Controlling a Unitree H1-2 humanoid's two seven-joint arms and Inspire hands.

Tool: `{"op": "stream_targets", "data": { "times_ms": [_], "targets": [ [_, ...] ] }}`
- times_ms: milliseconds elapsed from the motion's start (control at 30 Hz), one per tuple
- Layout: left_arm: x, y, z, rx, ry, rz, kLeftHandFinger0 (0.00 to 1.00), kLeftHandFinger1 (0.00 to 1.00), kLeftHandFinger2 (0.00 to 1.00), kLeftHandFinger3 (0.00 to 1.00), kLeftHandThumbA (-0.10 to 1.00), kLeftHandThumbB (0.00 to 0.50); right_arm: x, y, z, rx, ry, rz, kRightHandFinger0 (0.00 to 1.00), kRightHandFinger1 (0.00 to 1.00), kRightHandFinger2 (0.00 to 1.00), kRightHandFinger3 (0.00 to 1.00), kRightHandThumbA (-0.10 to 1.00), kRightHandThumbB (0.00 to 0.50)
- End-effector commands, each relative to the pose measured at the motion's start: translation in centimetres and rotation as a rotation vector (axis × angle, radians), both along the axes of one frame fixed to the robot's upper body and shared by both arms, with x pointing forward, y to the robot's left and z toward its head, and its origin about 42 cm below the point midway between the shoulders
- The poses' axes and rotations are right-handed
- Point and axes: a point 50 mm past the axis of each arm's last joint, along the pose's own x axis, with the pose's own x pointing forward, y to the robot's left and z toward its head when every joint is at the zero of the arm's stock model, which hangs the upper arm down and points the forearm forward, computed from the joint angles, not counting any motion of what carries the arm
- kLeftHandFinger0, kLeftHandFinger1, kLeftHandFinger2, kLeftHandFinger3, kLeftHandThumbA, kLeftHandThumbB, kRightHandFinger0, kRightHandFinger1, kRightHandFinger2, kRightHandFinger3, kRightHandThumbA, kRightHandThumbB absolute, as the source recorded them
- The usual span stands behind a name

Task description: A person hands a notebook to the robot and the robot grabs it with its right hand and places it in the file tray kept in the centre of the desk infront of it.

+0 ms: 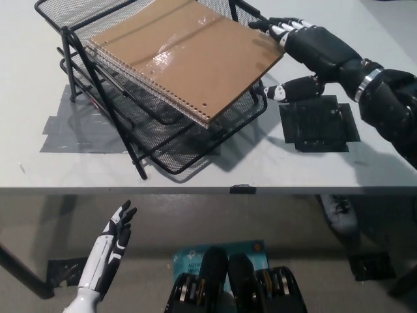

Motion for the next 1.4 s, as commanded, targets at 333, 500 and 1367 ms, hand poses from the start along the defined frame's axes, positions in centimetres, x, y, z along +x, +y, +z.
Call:
{"op": "stream_targets", "data": {
  "times_ms": [333,500,1367],
  "targets": [
    [1.3,-0.3,3.1,0.014,-0.143,-0.049,1.0,1.0,0.97,1.0,1.0,0.3,-27.5,-10.0,12.9,0.552,-0.336,0.245,1.0,1.0,1.0,1.0,1.0,0.5],
    [0.0,-0.3,2.2,0.012,-0.116,-0.033,1.0,1.0,0.98,1.0,1.0,0.308,-29.0,-10.7,6.1,0.725,-0.389,0.223,1.0,1.0,1.0,1.0,1.0,0.5],
    [-4.9,0.5,-0.9,-0.021,-0.034,0.022,1.0,1.0,1.0,1.0,1.0,0.38,-27.3,0.0,-22.8,1.159,0.543,-0.156,1.0,1.0,1.0,1.0,1.0,0.379]
  ]
}}
